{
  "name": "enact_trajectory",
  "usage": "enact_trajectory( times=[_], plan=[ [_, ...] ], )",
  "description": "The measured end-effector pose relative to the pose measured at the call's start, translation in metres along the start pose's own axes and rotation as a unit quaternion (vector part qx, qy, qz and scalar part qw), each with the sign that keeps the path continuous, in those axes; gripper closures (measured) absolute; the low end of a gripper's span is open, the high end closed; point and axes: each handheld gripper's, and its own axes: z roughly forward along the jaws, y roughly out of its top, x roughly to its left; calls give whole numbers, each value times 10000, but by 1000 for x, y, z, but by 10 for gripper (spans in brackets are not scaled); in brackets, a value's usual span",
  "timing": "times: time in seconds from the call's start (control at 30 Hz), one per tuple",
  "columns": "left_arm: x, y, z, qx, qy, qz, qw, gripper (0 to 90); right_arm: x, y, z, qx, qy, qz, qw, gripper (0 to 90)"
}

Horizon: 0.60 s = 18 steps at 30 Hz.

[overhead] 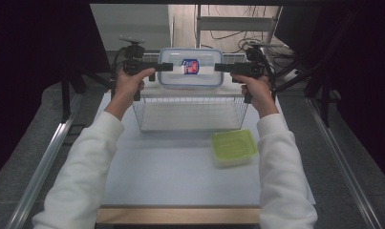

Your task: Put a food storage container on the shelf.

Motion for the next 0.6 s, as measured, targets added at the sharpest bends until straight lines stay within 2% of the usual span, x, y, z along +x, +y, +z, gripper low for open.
enact_trajectory(
  times=[0.07,0.13,0.17,0.2,0.23,0.27,0.33,0.47,0.5,0.6],
  plan=[
    [3,1,4,0,6,-109,9999,285,-1,1,2,0,-80,70,9999,471],
    [5,2,9,-7,183,-160,9997,223,-1,0,5,-43,-264,94,9996,462],
    [5,3,12,78,469,-30,9989,202,-1,-1,7,-91,-357,98,9993,454],
    [5,4,12,59,476,-27,9988,160,0,-3,8,-207,-536,118,9983,450],
    [5,5,12,54,463,-39,9989,153,0,-4,8,-312,-586,147,9977,448],
    [3,5,11,38,546,19,9985,139,1,-6,7,-454,-536,188,9974,448],
    [1,5,9,10,701,182,9974,133,2,-8,5,-506,-583,134,9969,440],
    [-1,3,-3,-139,570,197,9981,127,6,-11,-3,-565,-527,-21,9970,435],
    [-2,1,-7,-191,511,228,9982,130,7,-12,-6,-582,-529,-111,9968,435],
    [-11,-10,-19,-364,551,413,9970,193,10,-16,-14,-603,-491,-217,9967,433]
  ],
)
